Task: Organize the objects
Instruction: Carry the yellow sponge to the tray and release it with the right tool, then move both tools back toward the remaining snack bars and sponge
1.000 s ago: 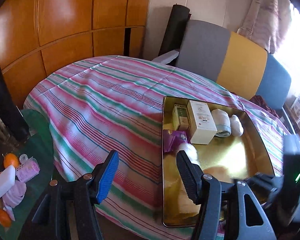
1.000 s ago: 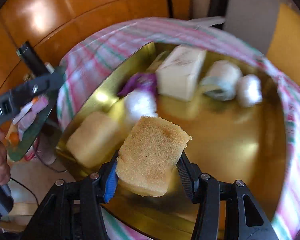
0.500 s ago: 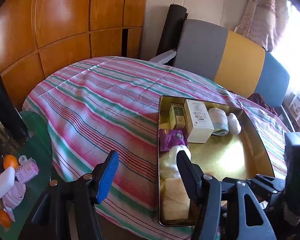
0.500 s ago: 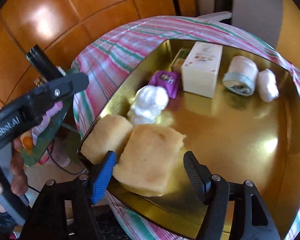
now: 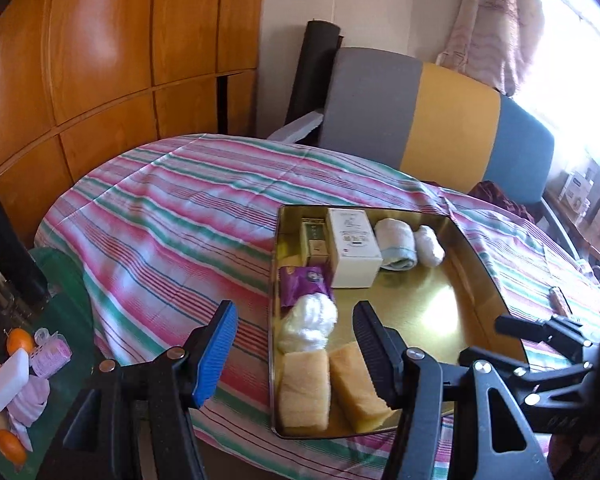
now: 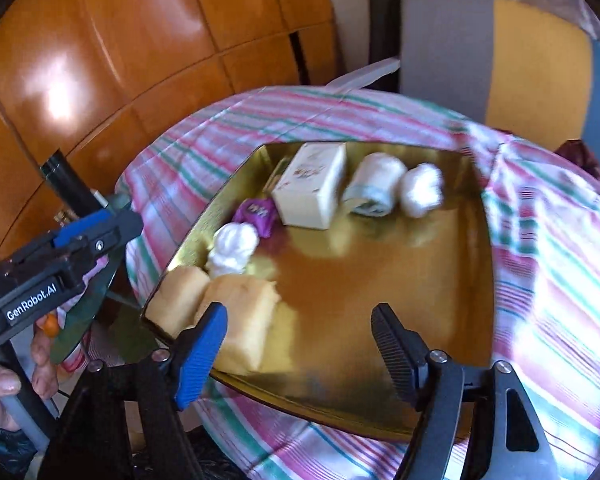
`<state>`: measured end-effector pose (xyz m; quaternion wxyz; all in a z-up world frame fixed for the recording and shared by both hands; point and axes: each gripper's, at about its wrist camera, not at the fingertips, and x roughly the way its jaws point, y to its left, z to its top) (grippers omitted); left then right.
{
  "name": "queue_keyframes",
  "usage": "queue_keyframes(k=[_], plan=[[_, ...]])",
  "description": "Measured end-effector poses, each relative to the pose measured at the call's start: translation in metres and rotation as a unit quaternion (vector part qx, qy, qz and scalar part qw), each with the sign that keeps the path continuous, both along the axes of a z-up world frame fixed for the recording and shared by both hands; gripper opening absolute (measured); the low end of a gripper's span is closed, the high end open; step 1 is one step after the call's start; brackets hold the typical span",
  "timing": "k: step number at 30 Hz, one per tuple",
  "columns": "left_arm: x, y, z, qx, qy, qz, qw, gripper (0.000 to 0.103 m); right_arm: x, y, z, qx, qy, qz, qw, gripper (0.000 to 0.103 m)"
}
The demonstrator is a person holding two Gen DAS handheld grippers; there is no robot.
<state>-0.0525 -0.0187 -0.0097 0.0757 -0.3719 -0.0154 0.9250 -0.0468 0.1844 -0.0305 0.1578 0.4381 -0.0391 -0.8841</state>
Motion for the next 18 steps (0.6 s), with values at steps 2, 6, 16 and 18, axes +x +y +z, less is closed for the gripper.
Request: queue_keyframes(k=[2, 6, 16, 18], plan=[[0.002, 0.007, 0.002, -0.001, 0.002, -0.009, 1.0000, 0.061, 0.006, 0.012, 0.006, 0.000, 0.007, -0.013, 1.000, 0.080], [0.006, 0.021, 0.005, -0.005, 0.005, -0.027, 0.9996, 0.061, 0.016, 0.039, 0.016, 0.006, 0.020, -0.042, 0.999, 0.080], [0.013, 0.071, 0.016, -0.025, 0.017, -0.090, 0.9955, 0.061, 0.048, 0.145, 0.029, 0.058, 0.034, -0.144, 0.987, 0.083], [0.014, 0.086, 0.017, -0.030, 0.018, -0.107, 0.9936, 0.061, 0.056, 0.176, 0.030, 0.067, 0.032, -0.177, 0.981, 0.083]])
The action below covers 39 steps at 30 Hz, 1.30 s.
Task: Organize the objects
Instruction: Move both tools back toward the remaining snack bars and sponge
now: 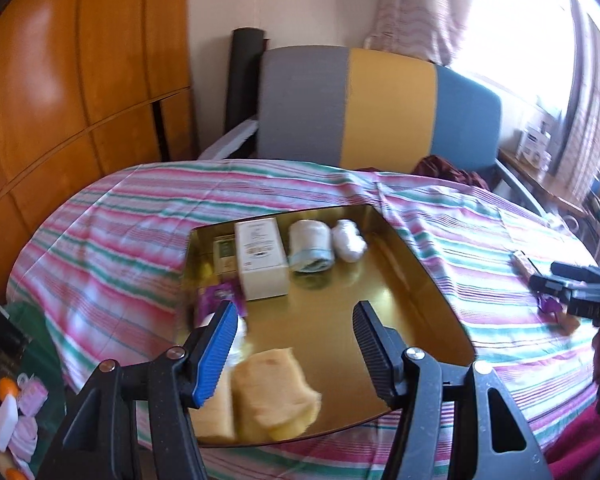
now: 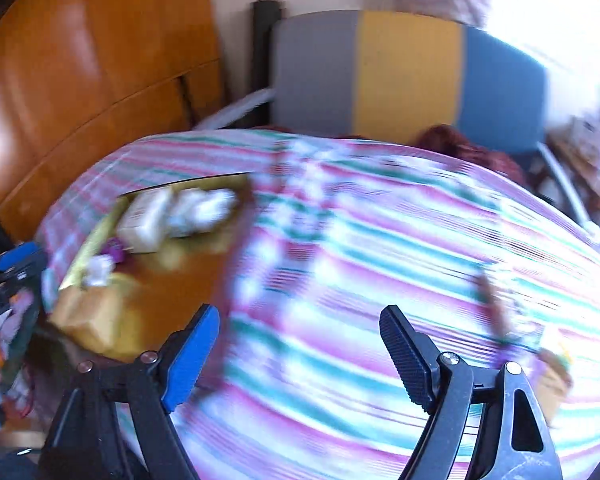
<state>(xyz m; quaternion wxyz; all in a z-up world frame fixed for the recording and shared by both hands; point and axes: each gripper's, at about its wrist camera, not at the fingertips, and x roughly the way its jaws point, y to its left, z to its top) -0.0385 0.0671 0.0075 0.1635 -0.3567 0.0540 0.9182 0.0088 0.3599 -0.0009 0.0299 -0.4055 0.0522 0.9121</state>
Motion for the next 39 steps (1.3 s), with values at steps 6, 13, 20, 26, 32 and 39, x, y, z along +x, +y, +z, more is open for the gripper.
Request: queue_keyframes(k=[6, 13, 20, 26, 32, 39], plan=[[0.005, 0.043, 0.001, -0.014, 0.000, -0.055, 0.9984, 0.061, 0.031, 0.091, 0.002, 0.024, 0.002, -0.114, 0.993, 0.084], [0.016, 0.100, -0.001, -0.039, -0.001, -0.111, 0.9931, 0.061, 0.067, 0.180, -0.015, 0.008, 0.012, -0.241, 0.970, 0.084], [0.026, 0.159, -0.008, -0.060, -0.005, -0.166, 0.9844, 0.061, 0.092, 0.221, -0.021, -0.053, 0.025, -0.311, 0.949, 0.084], [0.033, 0.203, -0.017, -0.066, -0.016, -0.205, 0.9764, 0.061, 0.099, 0.228, -0.021, -0.090, 0.032, -0.328, 0.940, 0.085], [0.037, 0.238, -0.031, -0.071, -0.039, -0.235, 0.9685, 0.061, 0.107, 0.238, -0.023, -0.115, 0.037, -0.350, 0.929, 0.086], [0.026, 0.270, -0.059, -0.066, -0.097, -0.246, 0.9622, 0.059, 0.118, 0.254, -0.027, -0.153, 0.039, -0.381, 0.911, 0.087]])
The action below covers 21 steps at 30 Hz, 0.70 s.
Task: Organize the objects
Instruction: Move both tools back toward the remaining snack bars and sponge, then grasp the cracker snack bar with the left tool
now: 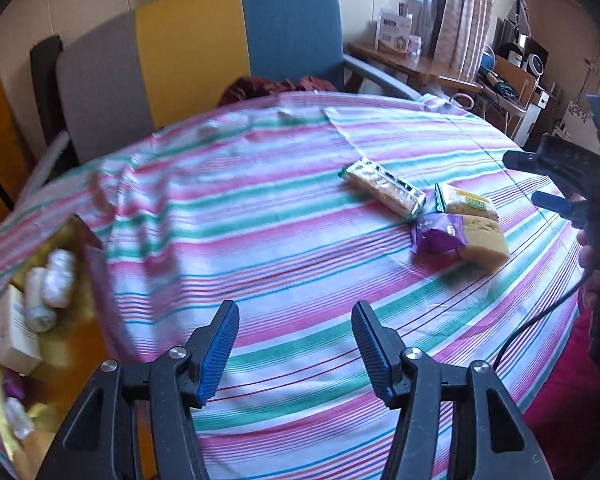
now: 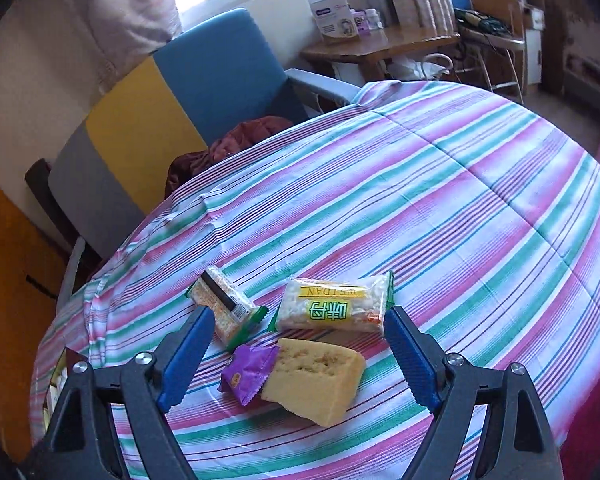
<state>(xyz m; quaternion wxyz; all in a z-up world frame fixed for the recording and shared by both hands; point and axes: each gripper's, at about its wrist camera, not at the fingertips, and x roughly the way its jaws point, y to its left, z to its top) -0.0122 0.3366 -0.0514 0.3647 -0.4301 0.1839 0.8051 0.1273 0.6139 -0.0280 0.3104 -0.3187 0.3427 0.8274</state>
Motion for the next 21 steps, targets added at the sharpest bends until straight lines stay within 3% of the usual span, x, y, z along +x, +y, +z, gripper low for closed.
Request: queue_keyframes(k=[10, 21], plan=[[-0.018, 0.060, -0.021, 0.005, -0.071, -0.005, 0.9975, 0.059, 0.018, 0.016, -0.001, -0.024, 0.012, -0.052, 0.998, 0.089], [-0.060, 0.159, -0.038, 0.020, -0.143, 0.027, 0.9892, 0.060, 0.040, 0.036, -0.009, -0.074, 0.047, -0.106, 0.990, 0.091]])
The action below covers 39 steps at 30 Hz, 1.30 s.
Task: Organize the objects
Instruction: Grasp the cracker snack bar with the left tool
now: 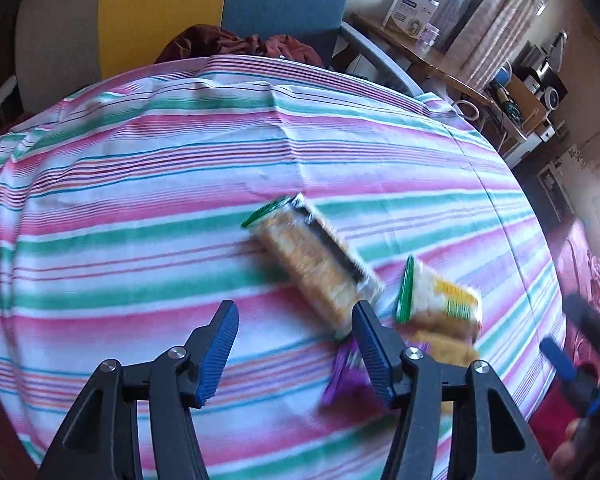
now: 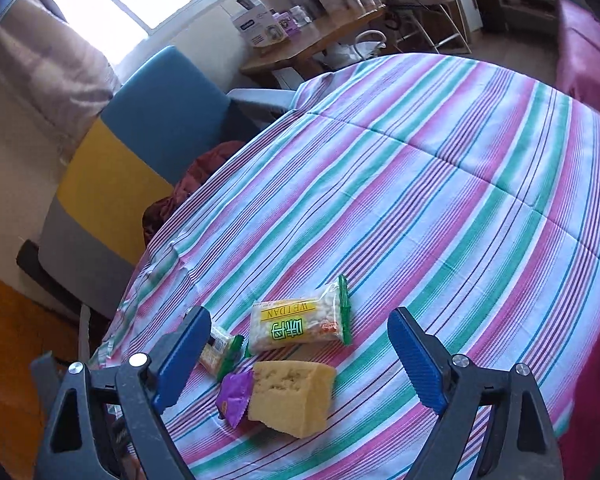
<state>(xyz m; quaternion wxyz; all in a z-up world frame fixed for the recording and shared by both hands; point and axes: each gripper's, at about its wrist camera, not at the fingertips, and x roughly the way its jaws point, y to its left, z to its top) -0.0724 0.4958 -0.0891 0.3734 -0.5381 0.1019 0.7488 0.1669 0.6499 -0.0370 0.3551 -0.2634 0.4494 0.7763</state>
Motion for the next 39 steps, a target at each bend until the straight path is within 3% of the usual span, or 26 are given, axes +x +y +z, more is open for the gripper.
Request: queue_keyframes(k=[8, 13, 17, 23, 31, 39], plan=[[-0.024, 0.048, -0.020, -0.020, -0.021, 0.041, 0.9987, 0.066, -0.004, 0.002, -0.007, -0.018, 0.004, 0.008, 1.000, 0.092], [-0.015, 0.051, -0.032, -0.034, 0.021, 0.018, 0.9990, 0.061, -0.009, 0.003, -0.012, -0.026, 0.000, 0.017, 1.000, 0.092], [-0.011, 0.031, -0.030, -0.021, 0.033, -0.018, 0.9991, 0.045, -0.010, 0.004, -0.014, -0.026, -0.005, 0.019, 0.999, 0.092], [-0.020, -0.022, -0.026, -0.016, 0.039, -0.009, 0.9991, 0.045, -0.026, -0.001, -0.019, -0.026, -0.023, 0.060, 0.998, 0.092], [0.016, -0.084, -0.022, -0.020, 0.067, -0.027, 0.9972, 0.045, -0.047, -0.019, -0.020, -0.009, -0.024, 0.127, 0.992, 0.092], [0.060, -0.139, -0.020, -0.011, 0.088, -0.046, 0.9950, 0.045, -0.089, -0.055, -0.024, 0.014, -0.034, 0.240, 0.970, 0.091]])
